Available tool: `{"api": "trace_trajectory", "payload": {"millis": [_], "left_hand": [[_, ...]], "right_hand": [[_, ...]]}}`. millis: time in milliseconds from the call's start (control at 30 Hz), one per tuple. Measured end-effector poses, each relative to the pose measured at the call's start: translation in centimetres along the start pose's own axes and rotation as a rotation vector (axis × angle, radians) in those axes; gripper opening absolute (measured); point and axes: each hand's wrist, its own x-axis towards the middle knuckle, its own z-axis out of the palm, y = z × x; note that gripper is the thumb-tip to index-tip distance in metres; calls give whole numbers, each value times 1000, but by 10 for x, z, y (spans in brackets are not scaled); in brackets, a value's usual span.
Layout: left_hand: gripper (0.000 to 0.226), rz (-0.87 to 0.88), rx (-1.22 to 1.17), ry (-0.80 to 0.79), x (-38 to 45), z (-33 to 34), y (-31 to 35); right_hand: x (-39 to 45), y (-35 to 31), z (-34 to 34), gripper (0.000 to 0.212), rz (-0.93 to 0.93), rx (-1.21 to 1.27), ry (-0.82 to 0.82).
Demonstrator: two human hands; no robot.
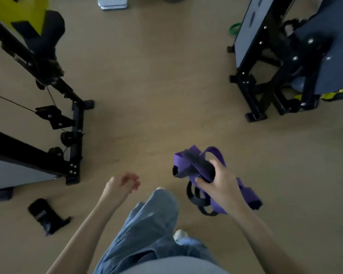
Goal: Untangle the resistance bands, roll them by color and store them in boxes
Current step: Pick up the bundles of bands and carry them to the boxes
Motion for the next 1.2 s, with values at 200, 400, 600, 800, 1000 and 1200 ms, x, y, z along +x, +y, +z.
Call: {"api": "trace_trajectory", "payload": {"millis": [200, 400, 600, 800, 1000, 1200], "left_hand": [[28, 10, -36, -9, 176, 52, 96], [29, 151, 63, -108, 352, 70, 270], [37, 241, 114, -214, 509, 84, 416], [33, 109, -3, -138, 664, 113, 510], [34, 78, -85, -20, 817, 87, 637], [30, 35, -63, 16, 996, 78, 746]], "right_hand": [[197, 1, -36, 23, 89, 65, 22], [374, -22, -106, 36, 186, 45, 93], [551, -25, -178, 42, 174, 35, 190], [777, -42, -215, 38, 133, 57, 215], [994, -110, -254, 39, 19, 124, 62], [1204, -156, -274, 26, 2, 167, 34]]}}
